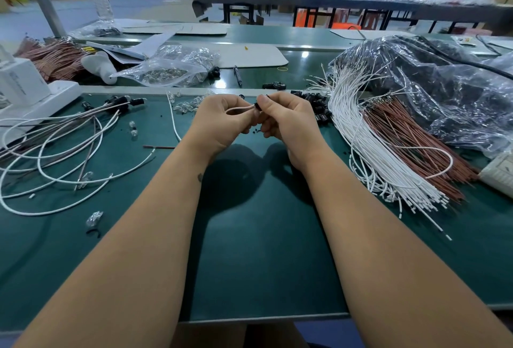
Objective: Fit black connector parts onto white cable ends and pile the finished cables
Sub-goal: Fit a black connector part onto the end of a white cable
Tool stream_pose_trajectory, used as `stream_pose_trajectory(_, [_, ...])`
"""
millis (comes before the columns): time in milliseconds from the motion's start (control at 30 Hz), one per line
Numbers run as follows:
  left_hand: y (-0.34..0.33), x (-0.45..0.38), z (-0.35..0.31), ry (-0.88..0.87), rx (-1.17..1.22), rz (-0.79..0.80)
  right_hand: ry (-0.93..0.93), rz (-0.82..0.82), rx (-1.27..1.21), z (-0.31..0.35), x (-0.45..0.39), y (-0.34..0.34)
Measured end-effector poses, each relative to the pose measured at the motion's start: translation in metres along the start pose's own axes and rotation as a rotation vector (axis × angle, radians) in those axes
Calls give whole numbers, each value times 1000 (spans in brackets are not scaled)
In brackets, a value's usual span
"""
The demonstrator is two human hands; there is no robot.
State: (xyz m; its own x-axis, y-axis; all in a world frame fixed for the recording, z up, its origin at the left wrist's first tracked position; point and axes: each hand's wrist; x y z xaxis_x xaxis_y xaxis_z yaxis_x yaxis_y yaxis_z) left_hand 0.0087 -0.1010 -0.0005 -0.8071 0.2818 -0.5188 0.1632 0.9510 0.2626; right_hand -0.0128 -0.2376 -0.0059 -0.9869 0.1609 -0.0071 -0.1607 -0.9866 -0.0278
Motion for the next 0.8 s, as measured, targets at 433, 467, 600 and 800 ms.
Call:
stream_pose_trajectory(433, [-8, 1, 9, -221, -504, -71, -50, -116, 65, -2, -2, -3])
stream_pose_trajectory(467, [-9, 1, 8, -228, -487, -71, -51, -115, 56, -2, -2, -3])
stream_pose_trajectory(600, [-6, 0, 9, -132, -270, -79, -49, -102, 57, -2, -3, -1])
stream_pose_trajectory(800, [0, -2, 11, -49, -153, -38, -45, -81, 84, -4, -3, -1])
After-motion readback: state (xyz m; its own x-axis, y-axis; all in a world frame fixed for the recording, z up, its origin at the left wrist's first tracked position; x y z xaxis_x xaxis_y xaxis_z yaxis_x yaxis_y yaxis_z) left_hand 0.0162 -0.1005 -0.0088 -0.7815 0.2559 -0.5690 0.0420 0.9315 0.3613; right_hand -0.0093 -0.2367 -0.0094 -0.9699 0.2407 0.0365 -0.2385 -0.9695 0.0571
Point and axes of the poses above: each hand's wrist, its own x-axis away from the middle knuckle, its own y-axis out of the back of the hand, z = x × y, and after that the axes turned 13 degrees about -y, right-handed
